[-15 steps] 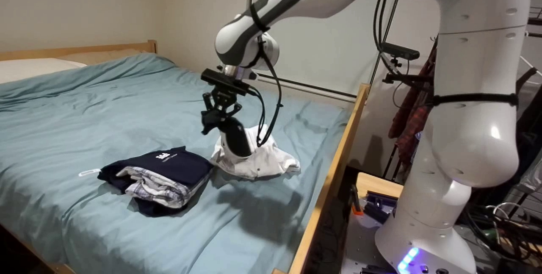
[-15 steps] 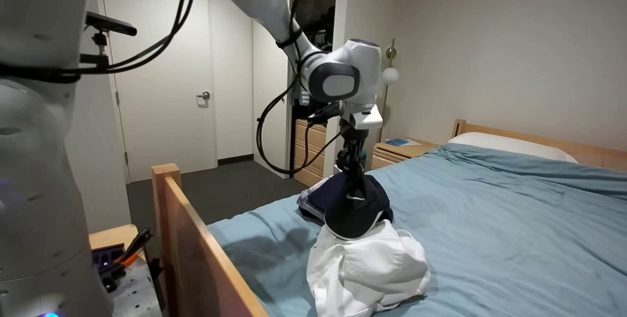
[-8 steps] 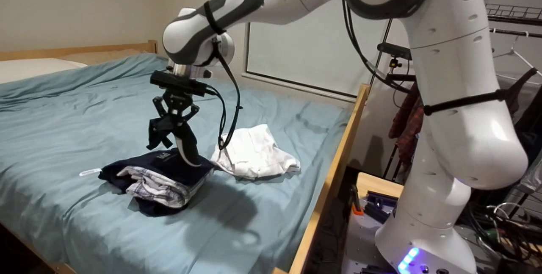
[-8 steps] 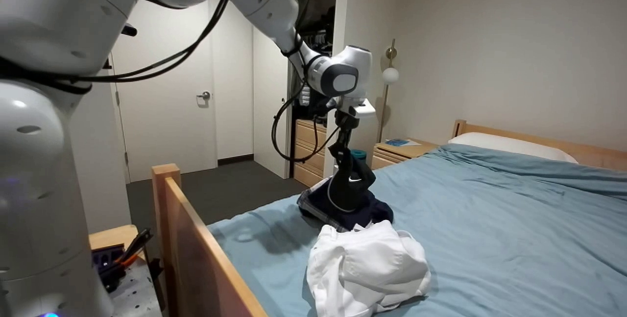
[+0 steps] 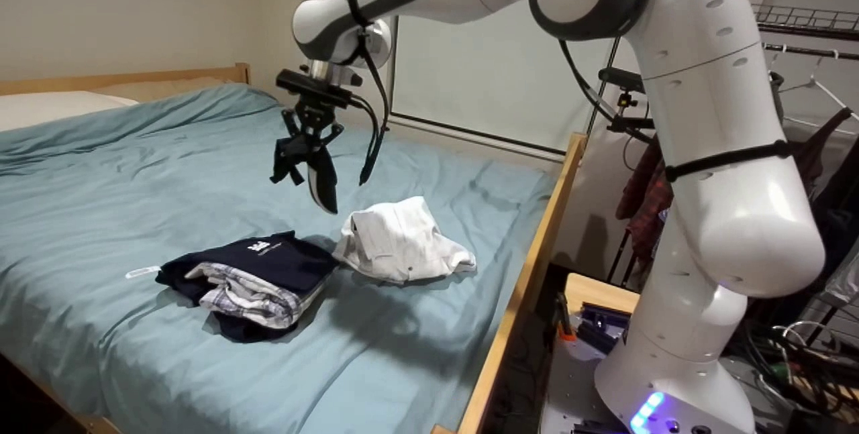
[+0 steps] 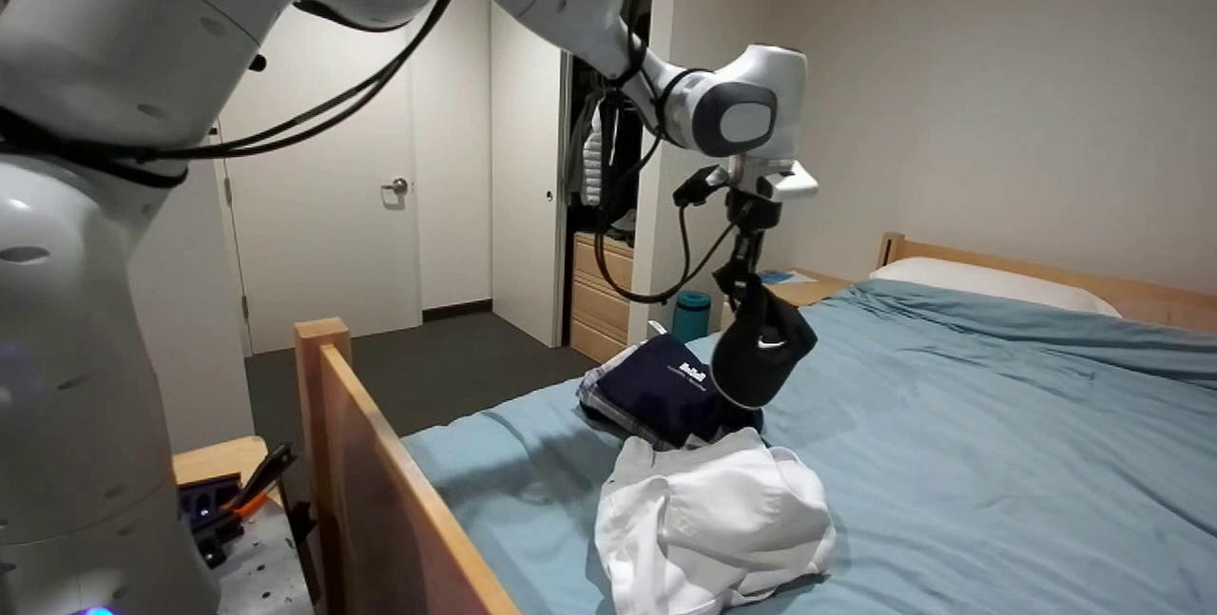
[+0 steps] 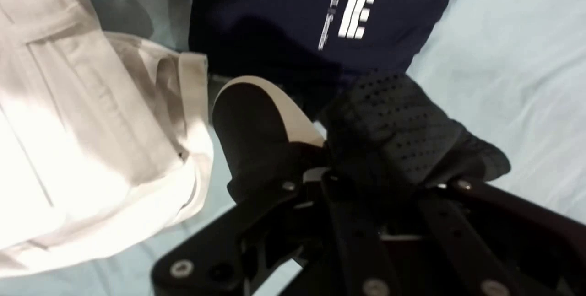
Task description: Unfold the white shorts
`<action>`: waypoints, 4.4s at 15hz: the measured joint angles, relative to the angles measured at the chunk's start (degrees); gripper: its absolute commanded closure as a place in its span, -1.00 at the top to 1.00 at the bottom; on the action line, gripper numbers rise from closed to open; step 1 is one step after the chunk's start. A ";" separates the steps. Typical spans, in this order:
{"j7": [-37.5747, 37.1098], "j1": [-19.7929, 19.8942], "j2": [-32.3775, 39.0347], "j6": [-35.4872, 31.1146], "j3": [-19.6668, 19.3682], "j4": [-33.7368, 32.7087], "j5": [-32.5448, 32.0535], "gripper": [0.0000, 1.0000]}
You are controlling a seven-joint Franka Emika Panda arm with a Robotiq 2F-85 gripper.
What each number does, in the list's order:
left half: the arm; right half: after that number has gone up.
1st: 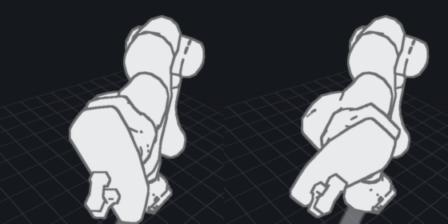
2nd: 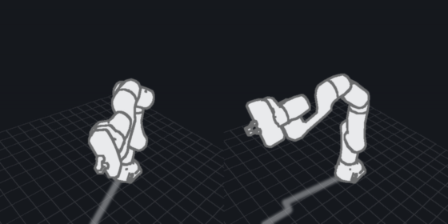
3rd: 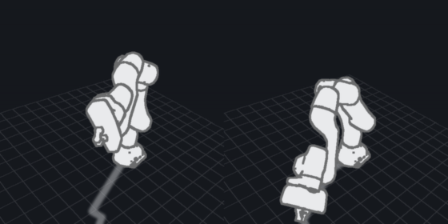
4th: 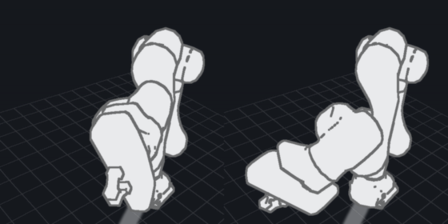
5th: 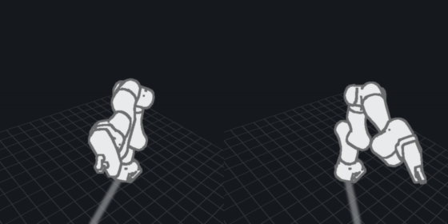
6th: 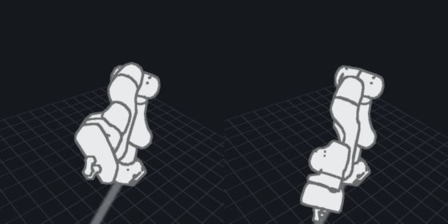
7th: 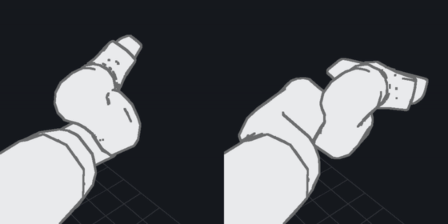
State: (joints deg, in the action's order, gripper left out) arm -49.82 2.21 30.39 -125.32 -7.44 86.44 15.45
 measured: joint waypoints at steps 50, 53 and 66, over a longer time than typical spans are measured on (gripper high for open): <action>-0.15 -7.99 20.18 25.95 8.49 -27.81 -2.17 1.00; 8.02 -7.73 23.77 30.28 8.51 -31.35 -3.42 1.00; 36.37 -7.27 17.00 39.50 7.12 -24.97 -13.60 1.00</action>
State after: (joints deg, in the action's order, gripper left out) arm -13.45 -5.06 47.38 -85.81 -0.33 61.47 1.85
